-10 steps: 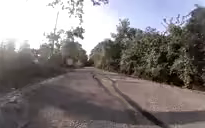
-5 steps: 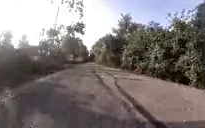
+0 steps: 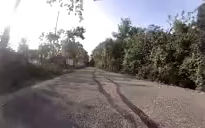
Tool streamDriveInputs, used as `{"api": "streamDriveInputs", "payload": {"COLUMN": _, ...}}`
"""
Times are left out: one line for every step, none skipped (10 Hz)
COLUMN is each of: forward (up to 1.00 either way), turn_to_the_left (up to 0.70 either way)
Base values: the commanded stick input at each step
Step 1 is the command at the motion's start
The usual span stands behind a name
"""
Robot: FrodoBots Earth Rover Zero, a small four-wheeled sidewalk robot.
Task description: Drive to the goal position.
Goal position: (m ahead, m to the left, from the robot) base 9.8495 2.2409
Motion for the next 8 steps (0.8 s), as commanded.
{"api": "streamDriveInputs", "payload": {"forward": 0.7, "turn_to_the_left": 0.0}}
{"api": "streamDriveInputs", "payload": {"forward": 0.7, "turn_to_the_left": 0.0}}
{"api": "streamDriveInputs", "payload": {"forward": 0.7, "turn_to_the_left": 0.0}}
{"api": "streamDriveInputs", "payload": {"forward": 0.7, "turn_to_the_left": 0.0}}
{"api": "streamDriveInputs", "payload": {"forward": 0.7, "turn_to_the_left": 0.0}}
{"api": "streamDriveInputs", "payload": {"forward": 0.7, "turn_to_the_left": 0.0}}
{"api": "streamDriveInputs", "payload": {"forward": 0.7, "turn_to_the_left": 0.0}}
{"api": "streamDriveInputs", "payload": {"forward": 0.7, "turn_to_the_left": 0.0}}
